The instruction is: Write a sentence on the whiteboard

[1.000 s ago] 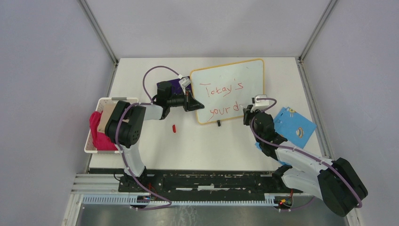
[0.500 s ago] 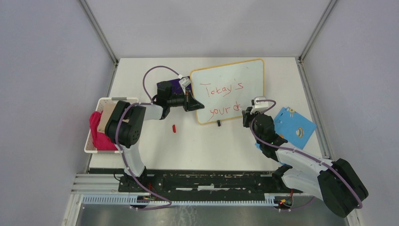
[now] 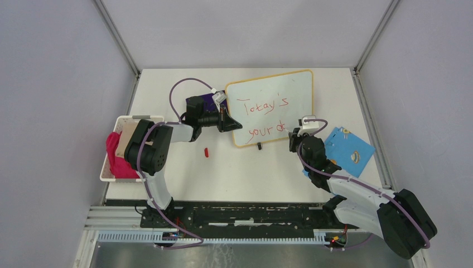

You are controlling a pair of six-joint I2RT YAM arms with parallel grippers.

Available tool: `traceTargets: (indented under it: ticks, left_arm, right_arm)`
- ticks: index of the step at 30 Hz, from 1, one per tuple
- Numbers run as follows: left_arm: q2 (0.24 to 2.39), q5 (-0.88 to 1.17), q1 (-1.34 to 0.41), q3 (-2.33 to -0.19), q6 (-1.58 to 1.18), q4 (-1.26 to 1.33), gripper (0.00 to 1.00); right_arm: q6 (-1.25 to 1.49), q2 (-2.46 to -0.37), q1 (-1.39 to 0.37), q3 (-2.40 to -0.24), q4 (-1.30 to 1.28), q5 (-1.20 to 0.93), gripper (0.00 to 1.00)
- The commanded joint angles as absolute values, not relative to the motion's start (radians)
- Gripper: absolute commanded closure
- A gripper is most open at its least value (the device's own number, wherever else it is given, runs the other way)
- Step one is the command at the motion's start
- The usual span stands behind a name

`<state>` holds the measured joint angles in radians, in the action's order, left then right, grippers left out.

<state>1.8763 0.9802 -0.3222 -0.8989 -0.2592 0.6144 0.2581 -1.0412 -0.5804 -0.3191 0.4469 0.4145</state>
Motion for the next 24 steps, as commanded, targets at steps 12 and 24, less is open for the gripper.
traceTargets:
  ticks: [12, 24]
  left_arm:
    - [1.926, 0.818, -0.356, -0.879, -0.124, 0.419, 0.98]
    - [1.926, 0.817, -0.356, -0.88, -0.12, 0.413, 0.98]
  right_arm:
    - [0.235, -1.025, -0.577, -0.391, 0.505, 0.427, 1.0]
    - [0.23, -1.058, -0.575, -0.401, 0.512, 0.433, 1.0]
